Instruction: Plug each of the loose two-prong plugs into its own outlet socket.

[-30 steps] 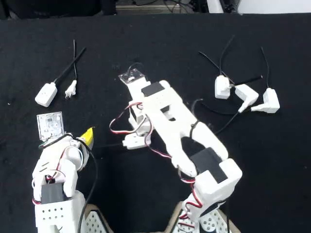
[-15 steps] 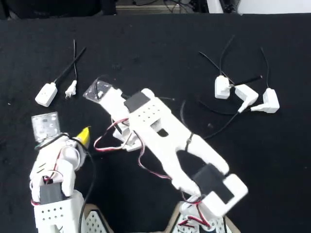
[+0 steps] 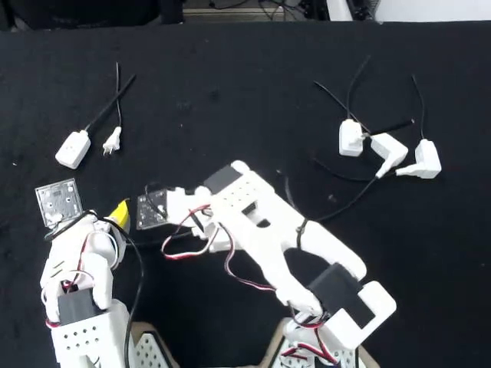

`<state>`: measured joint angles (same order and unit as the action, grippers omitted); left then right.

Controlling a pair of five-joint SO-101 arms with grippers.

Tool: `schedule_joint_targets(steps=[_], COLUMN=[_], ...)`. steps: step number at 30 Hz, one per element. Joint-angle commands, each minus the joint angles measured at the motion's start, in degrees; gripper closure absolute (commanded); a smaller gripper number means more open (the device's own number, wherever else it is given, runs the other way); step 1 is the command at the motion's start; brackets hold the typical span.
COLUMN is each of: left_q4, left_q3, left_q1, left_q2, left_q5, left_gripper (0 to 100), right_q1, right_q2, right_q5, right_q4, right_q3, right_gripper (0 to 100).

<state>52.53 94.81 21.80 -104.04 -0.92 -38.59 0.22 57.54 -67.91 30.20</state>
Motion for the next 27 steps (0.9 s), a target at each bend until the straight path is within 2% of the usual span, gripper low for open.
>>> schedule_joint_targets(steps=[1, 7, 9, 11, 14, 16, 19, 24, 27], left_q4=[-0.18, -0.26, -0.26, -0.26, -0.18, -0.18, -0.18, -0.18, -0.18], left_q3=[-3.47, -3.47, -3.47, -3.47, -3.47, -3.38, -3.38, -3.38, -3.38], left_q1=[0.66, 0.57, 0.57, 0.40, 0.31, 0.22, 0.22, 0.13, 0.13], left_q2=[-0.35, -0.35, -0.35, -0.35, -0.35, -0.35, -0.35, -0.35, -0.35], left_q5=[0.53, 0.53, 0.53, 0.53, 0.53, 0.53, 0.53, 0.53, 0.53], left_gripper=[73, 73, 73, 73, 73, 73, 73, 73, 73], right_q1=[-0.97, -1.05, -0.97, -0.44, 1.41, 4.22, 9.32, 22.42, 30.07], right_q2=[-2.68, 4.18, 6.90, 8.31, 8.22, 7.34, 4.26, -0.48, -0.57], right_q5=[0.97, 0.97, 0.97, 0.35, -6.59, -11.25, -16.79, -31.74, -38.15], right_q4=[4.04, 5.27, 4.92, 4.84, 4.92, 3.78, 1.05, -4.66, -8.70], right_q3=[1.54, -0.22, -1.89, -3.47, -6.81, -9.36, -12.79, -18.77, -23.08], right_gripper=[69.8, 70.1, 73.6, 81.9, 99.6, 96.2, 98.3, 98.7, 98.7])
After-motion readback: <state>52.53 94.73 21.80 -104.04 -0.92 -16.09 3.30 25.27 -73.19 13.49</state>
